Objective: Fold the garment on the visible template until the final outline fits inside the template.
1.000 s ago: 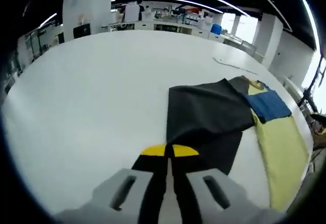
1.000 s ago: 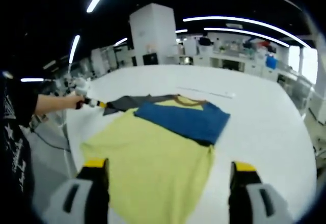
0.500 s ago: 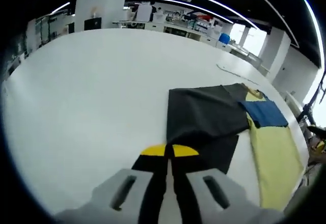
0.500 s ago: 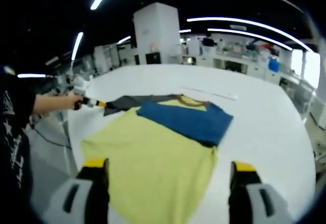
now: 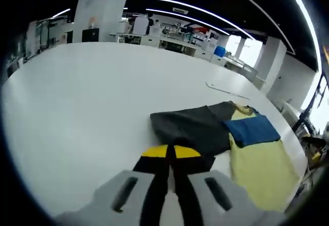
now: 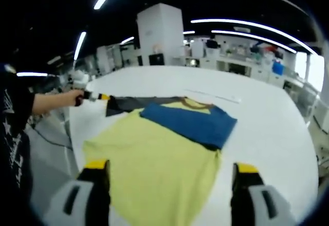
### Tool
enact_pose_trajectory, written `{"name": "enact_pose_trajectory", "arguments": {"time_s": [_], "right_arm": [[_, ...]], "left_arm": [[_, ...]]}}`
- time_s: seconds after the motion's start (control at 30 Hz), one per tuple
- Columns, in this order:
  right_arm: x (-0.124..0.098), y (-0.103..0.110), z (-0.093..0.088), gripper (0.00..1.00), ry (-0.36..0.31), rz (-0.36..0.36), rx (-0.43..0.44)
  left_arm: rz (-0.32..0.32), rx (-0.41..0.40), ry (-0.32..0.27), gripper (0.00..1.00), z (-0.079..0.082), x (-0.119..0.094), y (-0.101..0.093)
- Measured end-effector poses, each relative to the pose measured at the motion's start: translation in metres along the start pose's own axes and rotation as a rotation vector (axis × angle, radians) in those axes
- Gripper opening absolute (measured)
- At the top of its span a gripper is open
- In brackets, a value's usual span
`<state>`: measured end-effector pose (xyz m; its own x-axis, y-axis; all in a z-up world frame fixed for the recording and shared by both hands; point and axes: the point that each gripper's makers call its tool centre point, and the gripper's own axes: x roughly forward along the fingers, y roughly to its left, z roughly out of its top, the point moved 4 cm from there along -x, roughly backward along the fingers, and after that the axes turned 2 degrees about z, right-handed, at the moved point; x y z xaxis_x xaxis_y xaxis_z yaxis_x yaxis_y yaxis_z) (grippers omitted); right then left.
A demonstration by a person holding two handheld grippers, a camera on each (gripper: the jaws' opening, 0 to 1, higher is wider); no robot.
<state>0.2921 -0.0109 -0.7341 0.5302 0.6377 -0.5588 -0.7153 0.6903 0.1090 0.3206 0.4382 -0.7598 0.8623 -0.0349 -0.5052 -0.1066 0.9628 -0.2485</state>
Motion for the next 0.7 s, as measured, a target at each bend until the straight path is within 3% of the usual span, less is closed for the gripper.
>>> {"name": "enact_pose_trajectory", "arguments": {"time_s": [0.2,0.37,0.7], "right_arm": [[-0.001,0.001,-0.001,0.99,0.000,0.000,0.004],[-0.002,0.000,-0.002,0.99,-0.006,-0.001,0.006],[-0.004,0.000,-0.005,0.99,-0.010,-0.010,0.025]], "left_arm": [[-0.060,-0.034,-0.021,0.00,0.015,0.012,-0.018],[-0.113,-0.024,-0.036,0.00,0.024,0.019,-0.050],[-0.196,-0.006,-0.055,0.00,0.033,0.038,-0.090]]}}
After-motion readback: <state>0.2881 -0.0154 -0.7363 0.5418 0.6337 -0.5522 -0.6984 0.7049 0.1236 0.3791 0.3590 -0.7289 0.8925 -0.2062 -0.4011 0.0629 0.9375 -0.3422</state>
